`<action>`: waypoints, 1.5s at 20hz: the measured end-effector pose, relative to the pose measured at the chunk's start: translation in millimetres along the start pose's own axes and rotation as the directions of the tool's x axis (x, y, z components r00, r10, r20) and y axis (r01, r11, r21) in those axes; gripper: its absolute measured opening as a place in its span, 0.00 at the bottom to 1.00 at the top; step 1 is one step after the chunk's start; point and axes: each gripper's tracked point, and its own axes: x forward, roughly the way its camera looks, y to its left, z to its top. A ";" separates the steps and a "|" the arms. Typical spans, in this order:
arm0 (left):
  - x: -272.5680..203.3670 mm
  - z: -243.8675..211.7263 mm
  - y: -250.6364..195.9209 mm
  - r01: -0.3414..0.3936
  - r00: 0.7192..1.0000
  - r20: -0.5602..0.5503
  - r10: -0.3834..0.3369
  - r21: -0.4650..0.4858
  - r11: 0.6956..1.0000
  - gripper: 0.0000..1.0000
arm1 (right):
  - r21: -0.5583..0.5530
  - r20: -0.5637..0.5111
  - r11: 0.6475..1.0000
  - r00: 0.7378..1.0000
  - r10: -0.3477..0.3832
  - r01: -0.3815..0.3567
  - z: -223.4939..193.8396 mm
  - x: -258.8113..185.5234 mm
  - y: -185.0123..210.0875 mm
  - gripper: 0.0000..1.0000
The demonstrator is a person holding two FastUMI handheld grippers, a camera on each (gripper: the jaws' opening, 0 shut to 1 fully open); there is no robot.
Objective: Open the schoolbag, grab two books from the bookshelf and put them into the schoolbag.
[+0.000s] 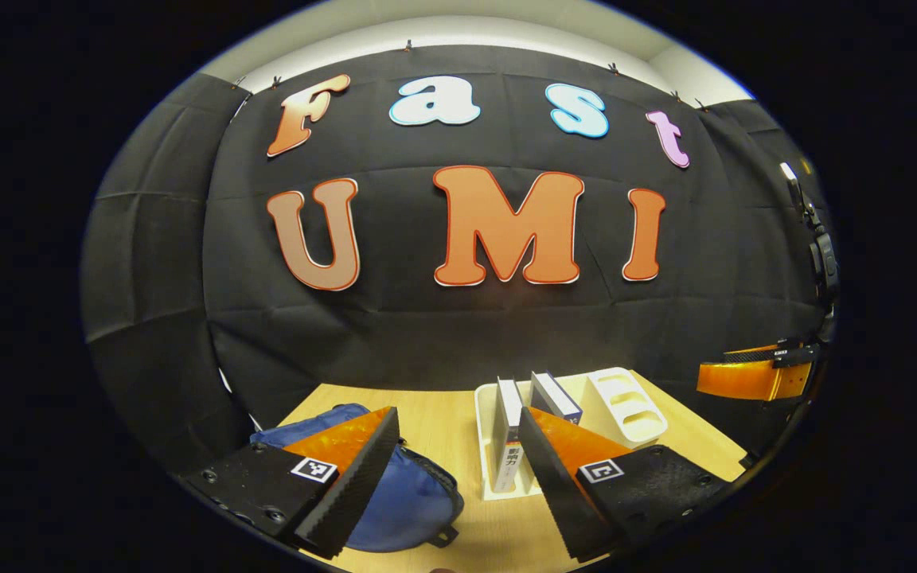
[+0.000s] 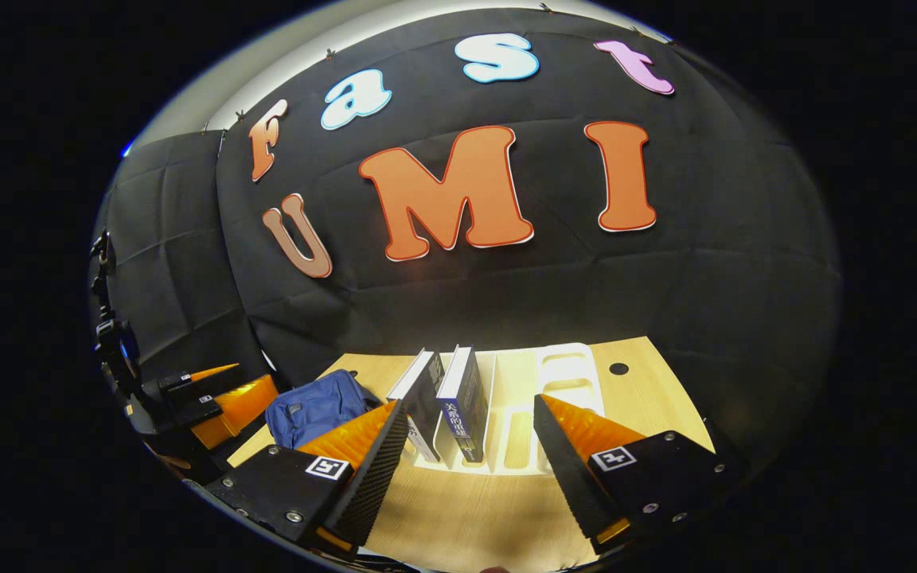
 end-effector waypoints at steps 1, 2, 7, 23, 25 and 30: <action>1.2 -0.2 0.4 0.009 1.000 0.000 -0.009 -0.022 1.000 0.94 | -0.007 -0.004 1.000 1.000 0.003 -0.003 -1.1 0.2 4.9 0.94; 4.4 -2.2 -0.9 0.024 1.000 0.001 -0.024 -0.045 0.999 0.94 | -0.018 -0.001 1.000 1.000 -0.001 0.001 -0.4 -1.1 7.7 0.94; 10.2 5.6 8.2 0.047 0.999 0.017 -0.047 -0.051 0.998 0.95 | -0.029 -0.018 0.999 1.000 -0.017 0.017 -7.8 -2.6 19.8 0.94; -0.1 3.1 15.3 -0.039 0.998 0.052 0.041 -0.044 0.998 0.94 | -0.019 -0.028 0.999 0.999 -0.027 0.026 -12.4 -10.0 4.8 0.94; 0.1 0.9 12.9 -0.034 0.998 0.047 0.037 -0.058 0.998 0.95 | -0.015 -0.033 1.000 0.999 -0.027 0.026 -13.6 -9.0 2.0 0.94; 1.5 -8.3 14.0 -0.047 0.999 0.020 0.048 -0.039 0.998 0.95 | 0.000 -0.031 1.000 0.999 -0.031 0.031 -13.1 -9.8 -6.4 0.94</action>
